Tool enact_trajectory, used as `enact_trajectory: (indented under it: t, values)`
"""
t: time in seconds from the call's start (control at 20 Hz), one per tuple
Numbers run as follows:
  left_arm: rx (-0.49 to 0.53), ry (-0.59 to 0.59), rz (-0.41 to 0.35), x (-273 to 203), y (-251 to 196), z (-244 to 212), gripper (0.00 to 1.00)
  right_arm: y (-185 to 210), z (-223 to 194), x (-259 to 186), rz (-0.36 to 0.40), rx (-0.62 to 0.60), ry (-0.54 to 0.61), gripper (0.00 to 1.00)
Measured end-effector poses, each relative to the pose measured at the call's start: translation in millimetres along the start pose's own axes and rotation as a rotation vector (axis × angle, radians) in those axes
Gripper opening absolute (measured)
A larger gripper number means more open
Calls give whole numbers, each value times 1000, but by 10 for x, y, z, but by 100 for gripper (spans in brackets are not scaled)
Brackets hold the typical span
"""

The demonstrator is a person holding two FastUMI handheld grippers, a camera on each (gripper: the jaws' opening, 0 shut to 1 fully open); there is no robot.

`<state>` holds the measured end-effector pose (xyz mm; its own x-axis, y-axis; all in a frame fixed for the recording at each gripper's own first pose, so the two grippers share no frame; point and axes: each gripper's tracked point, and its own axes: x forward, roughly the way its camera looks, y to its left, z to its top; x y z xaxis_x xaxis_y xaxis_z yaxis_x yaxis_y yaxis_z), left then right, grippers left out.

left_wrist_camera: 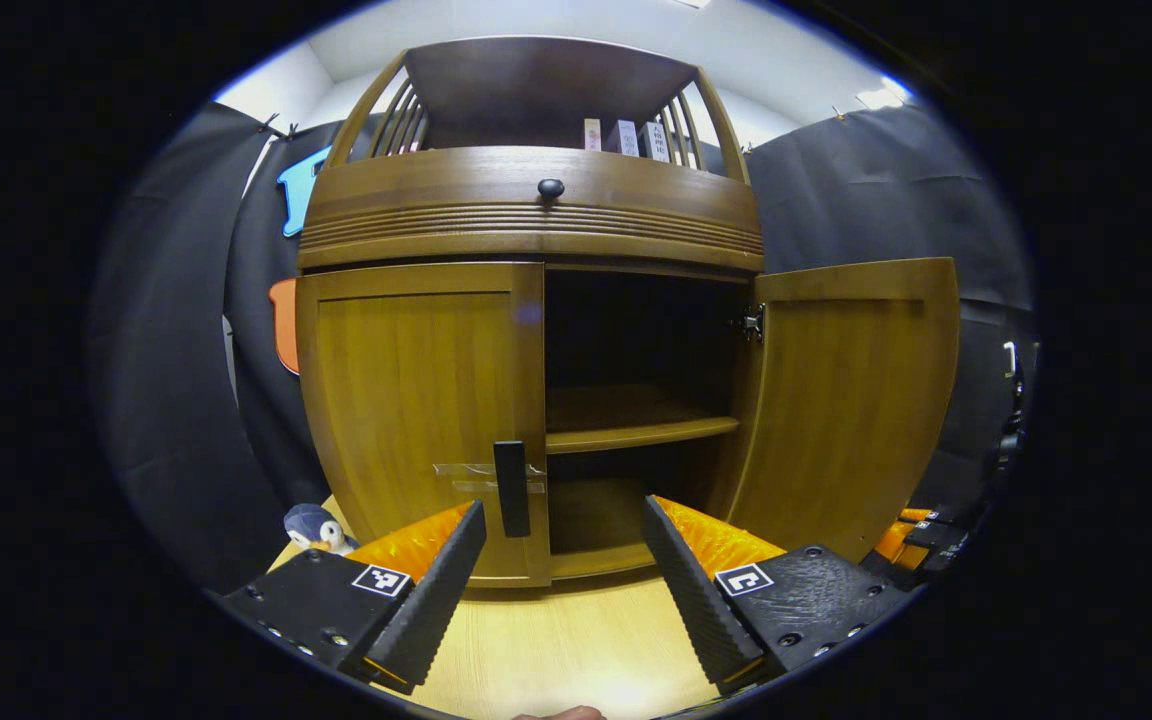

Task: Open the right door of the double-door shoe cabinet with the right hand, and open the left door with the left hand.

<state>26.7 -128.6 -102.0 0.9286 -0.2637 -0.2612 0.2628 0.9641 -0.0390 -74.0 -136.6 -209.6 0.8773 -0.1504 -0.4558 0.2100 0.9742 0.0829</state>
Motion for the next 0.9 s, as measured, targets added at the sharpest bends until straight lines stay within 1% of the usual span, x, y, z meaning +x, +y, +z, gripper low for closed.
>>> enact_trajectory:
  t: [0.05,0.1,0.15,0.2,0.4,0.55,0.7,0.75,0.8,0.9]
  values:
    - [-4,2,-6,10,-17,2,95,-55,-14,-18,-8,17,0,0]
    - [-5,2,-9,20,-35,7,95,-111,-15,-35,-16,29,1,6]
    - [-4,0,-10,39,-47,9,95,-160,-12,-51,-27,34,1,0]
    - [-1,-3,-10,53,-40,36,95,-219,-4,-64,-40,35,-2,6]
    - [4,-1,4,165,33,31,95,-560,103,-173,-138,-1,-40,6]
    - [-2,4,22,312,134,29,95,-639,244,-272,-162,12,-77,6]
    - [-6,5,53,488,269,8,95,-646,366,-373,-187,-3,-109,6]
    - [-12,13,62,543,332,-11,84,-636,403,-396,-193,-5,-117,6]
    - [-25,14,66,607,388,-36,95,-623,446,-424,-202,-3,-126,6]
    - [-40,24,70,740,446,-89,95,-583,511,-479,-214,7,-138,6]
